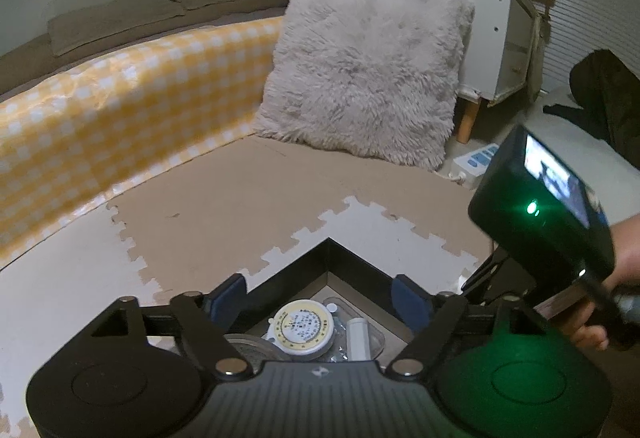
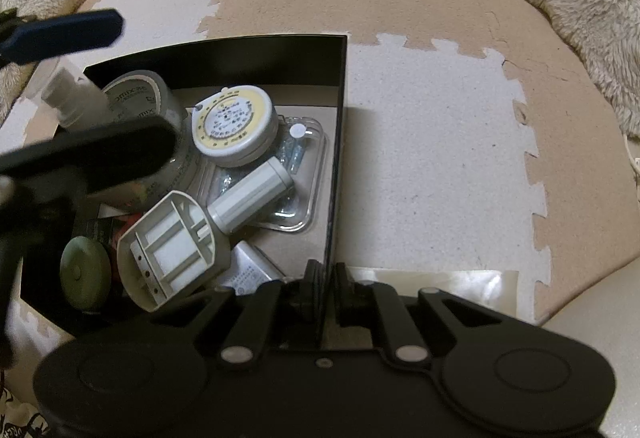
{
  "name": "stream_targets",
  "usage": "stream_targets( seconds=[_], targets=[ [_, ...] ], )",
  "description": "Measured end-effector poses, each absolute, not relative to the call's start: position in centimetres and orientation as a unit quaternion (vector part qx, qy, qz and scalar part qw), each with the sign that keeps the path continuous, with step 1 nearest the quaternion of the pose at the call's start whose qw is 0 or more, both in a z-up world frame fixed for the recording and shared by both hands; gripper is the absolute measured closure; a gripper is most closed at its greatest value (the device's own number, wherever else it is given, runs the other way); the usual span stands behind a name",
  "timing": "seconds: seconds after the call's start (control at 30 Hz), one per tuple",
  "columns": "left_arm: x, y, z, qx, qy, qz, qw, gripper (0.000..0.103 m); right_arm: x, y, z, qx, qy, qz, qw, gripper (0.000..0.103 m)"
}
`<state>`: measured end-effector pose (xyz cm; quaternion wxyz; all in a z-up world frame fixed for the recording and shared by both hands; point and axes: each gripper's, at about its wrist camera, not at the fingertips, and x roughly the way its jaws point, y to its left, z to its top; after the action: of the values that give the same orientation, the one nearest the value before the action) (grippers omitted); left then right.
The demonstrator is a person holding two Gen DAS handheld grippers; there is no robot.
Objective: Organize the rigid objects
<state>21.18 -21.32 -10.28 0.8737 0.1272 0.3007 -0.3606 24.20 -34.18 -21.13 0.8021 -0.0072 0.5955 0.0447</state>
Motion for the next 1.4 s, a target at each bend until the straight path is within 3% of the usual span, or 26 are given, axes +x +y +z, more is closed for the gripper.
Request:
stream_targets(
  seconds=[0.17, 0.4, 0.73, 1.07, 1.4],
  targets=[
    [20.6, -20.5, -8.8, 0.114, 0.311, -0.349, 0.877, 0.009, 24.2, -34.2, -21.1, -0.007, 0.596, 0.044, 0.802, 0.094],
    [19.5, -19.2, -7.5, 0.094, 0.329, -0.325, 0.882, 0.002, 23.9, -33.9, -21.1, -0.010, 0.592, 0.042, 0.805, 0.093],
    [16.9, -15.7, -4.5, 0.057, 0.332, -0.292, 0.895, 0.000, 22.1, -33.2, -16.4, 0.010, 0.555, 0.026, 0.832, 0.067],
    [13.8, -11.0, -2.1, 0.010, 0.321, -0.247, 0.914, 0.000, 18.1, -33.3, -10.1, 0.048, 0.503, -0.011, 0.863, 0.054],
    [9.5, -8.5, -0.4, 0.003, 0.311, -0.222, 0.924, 0.000, 11.8, -31.5, -4.8, 0.047, 0.435, -0.011, 0.899, 0.030]
  ],
)
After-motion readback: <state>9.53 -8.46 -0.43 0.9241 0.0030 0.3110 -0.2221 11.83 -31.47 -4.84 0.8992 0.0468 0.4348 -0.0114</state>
